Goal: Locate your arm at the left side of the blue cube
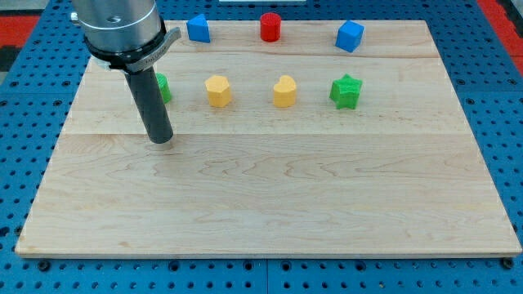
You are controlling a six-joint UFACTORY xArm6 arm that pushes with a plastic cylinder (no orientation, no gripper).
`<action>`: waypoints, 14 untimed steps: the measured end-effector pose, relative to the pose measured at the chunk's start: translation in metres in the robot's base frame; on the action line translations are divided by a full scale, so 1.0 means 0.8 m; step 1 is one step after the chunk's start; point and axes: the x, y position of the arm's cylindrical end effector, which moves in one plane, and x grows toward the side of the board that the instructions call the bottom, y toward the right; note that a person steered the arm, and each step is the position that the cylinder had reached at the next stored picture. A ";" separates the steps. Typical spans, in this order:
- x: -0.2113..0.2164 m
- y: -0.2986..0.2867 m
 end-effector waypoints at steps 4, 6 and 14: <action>0.012 0.156; -0.001 0.332; -0.239 0.260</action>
